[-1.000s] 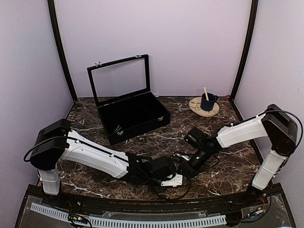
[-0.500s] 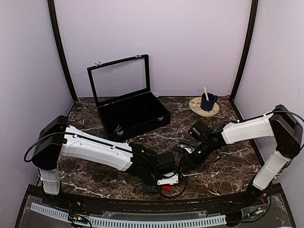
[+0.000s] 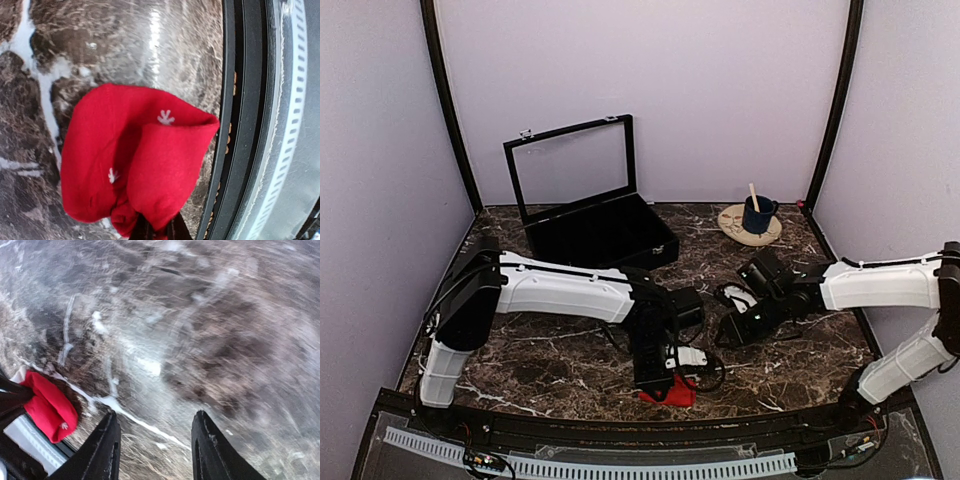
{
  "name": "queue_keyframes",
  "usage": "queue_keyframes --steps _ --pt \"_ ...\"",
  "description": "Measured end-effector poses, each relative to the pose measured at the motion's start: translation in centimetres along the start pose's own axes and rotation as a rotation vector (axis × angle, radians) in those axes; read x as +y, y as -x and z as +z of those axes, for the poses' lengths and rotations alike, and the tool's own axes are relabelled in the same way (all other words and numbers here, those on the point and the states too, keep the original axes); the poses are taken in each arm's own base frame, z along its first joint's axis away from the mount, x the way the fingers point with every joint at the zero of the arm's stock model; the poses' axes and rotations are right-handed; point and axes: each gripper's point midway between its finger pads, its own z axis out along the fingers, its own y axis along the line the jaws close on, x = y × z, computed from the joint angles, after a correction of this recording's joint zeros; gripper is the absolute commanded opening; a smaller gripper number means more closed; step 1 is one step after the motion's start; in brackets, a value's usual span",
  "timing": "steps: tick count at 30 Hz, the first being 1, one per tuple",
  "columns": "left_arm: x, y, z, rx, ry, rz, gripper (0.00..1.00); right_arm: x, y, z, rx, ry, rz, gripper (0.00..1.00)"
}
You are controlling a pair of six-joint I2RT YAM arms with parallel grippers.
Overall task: Roll the socks
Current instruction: Roll the sock at the center of the board.
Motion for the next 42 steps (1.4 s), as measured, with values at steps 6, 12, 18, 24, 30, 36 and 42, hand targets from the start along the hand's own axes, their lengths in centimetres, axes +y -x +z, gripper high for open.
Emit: queue_keyframes --steps 6,12,18,24,30,36,42 --pt "1.1 0.6 -0.2 -0.016 -0.121 -0.093 0.00 -0.8 1.3 -3.0 -0.136 -0.068 0.021 0.45" --pt "2.0 2.0 -0.3 -0.058 -0.225 -0.165 0.00 0.1 1.0 -3.9 -0.182 -0.109 -0.010 0.45" --pt "2.3 2.3 -0.3 -0.079 -0.294 -0.210 0.00 1.0 -1.2 -3.6 -0.148 -0.174 -0.045 0.45" --pt "2.6 2.3 -0.3 -0.093 -0.362 -0.252 0.00 0.5 -2.7 -4.2 -0.143 -0.247 -0.022 0.45" --pt "2.8 2.3 -0.5 -0.108 -0.408 -0.277 0.00 0.7 -3.7 -5.3 -0.152 -0.277 -0.011 0.45" --pt "3.2 2.4 -0.6 -0.126 -0.458 -0.302 0.00 2.7 -5.0 -5.6 -0.125 -0.294 -0.095 0.44" --pt "3.4 2.4 -0.7 -0.139 -0.491 -0.317 0.00 6.1 -6.0 -5.4 -0.124 -0.326 -0.265 0.45"
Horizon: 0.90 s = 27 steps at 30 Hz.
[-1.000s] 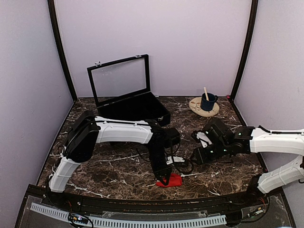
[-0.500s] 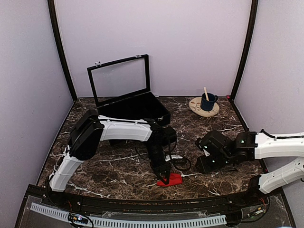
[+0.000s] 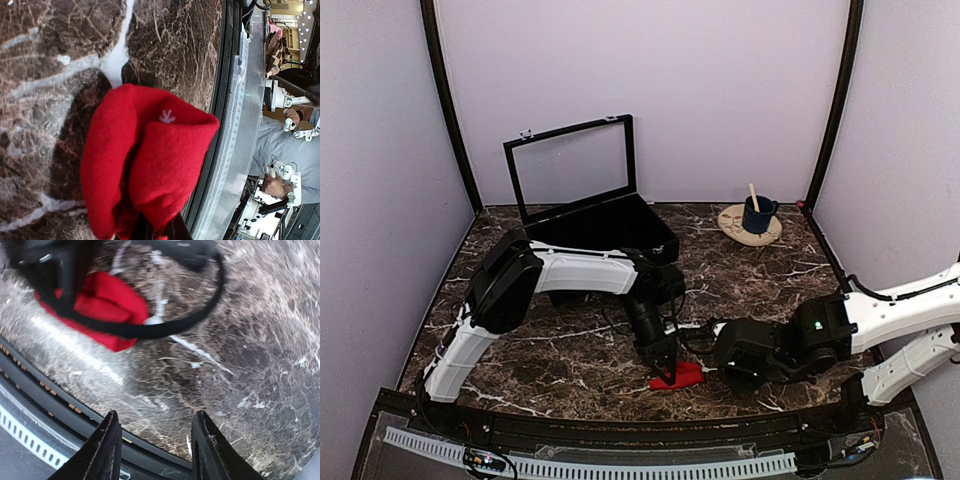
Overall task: Roll the socks
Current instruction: Roll the sock at the center of the board.
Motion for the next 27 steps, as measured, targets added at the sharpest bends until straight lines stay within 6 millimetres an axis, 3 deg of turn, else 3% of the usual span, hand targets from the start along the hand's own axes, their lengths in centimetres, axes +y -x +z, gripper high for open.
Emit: queue_keyframes --steps 7,14,20,27 --pt "0.1 0.0 -0.1 -0.003 -0.033 0.001 0.00 3.3 -0.5 -0.4 -0.015 0.002 -0.221 0.50" --pt "0.2 0.0 -0.1 -0.002 -0.071 0.009 0.00 6.6 -0.1 0.5 -0.002 0.001 -0.483 0.60" --pt "0.2 -0.1 -0.1 0.001 -0.093 0.021 0.00 7.8 0.0 1.9 0.014 -0.009 -0.667 0.66" --pt "0.1 -0.2 0.0 0.004 -0.109 0.031 0.00 7.7 0.1 3.9 0.039 -0.046 -0.806 0.66"
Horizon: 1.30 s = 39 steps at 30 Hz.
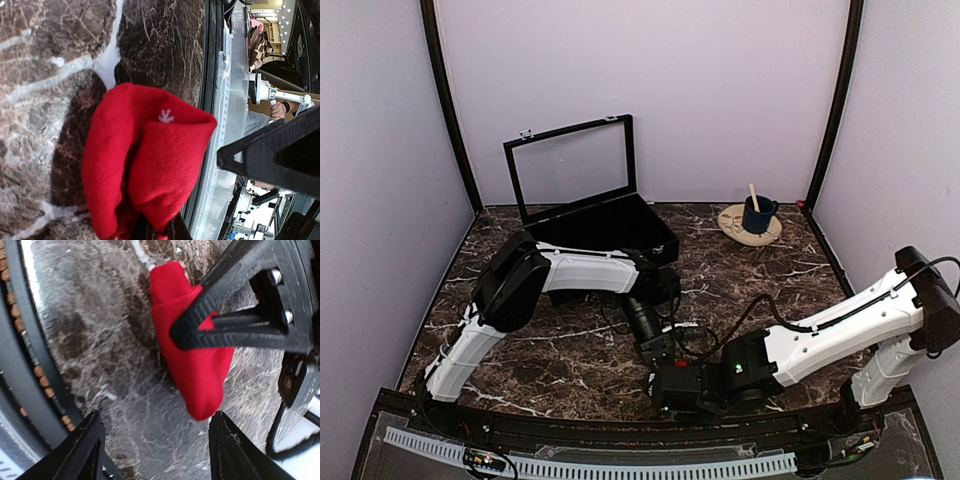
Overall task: Roll the socks
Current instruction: Roll the sock at the center of the board.
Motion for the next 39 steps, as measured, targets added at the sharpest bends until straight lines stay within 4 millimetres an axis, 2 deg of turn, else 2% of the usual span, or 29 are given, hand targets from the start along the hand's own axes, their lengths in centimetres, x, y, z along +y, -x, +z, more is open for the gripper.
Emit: queue_keyframes --steps 12,21,29,39 --pt "0.0 0.0 0.0 0.000 -0.005 0.008 0.00 -2.8 0.5 2.5 0.013 -0.038 -0.045 0.62" --pt "0.1 0.0 -0.2 -0.005 -0.009 0.002 0.00 -3.2 -0.3 3.6 0.040 0.011 -0.056 0.53" --pt "0.2 0.0 -0.3 -0.006 -0.014 -0.005 0.00 -2.7 -0.9 4.7 0.072 0.066 -0.056 0.39" --pt "0.3 -0.2 -0.5 -0.004 -0.014 -0.011 0.00 -2.6 -0.9 5.4 0.092 0.113 -0.029 0.08"
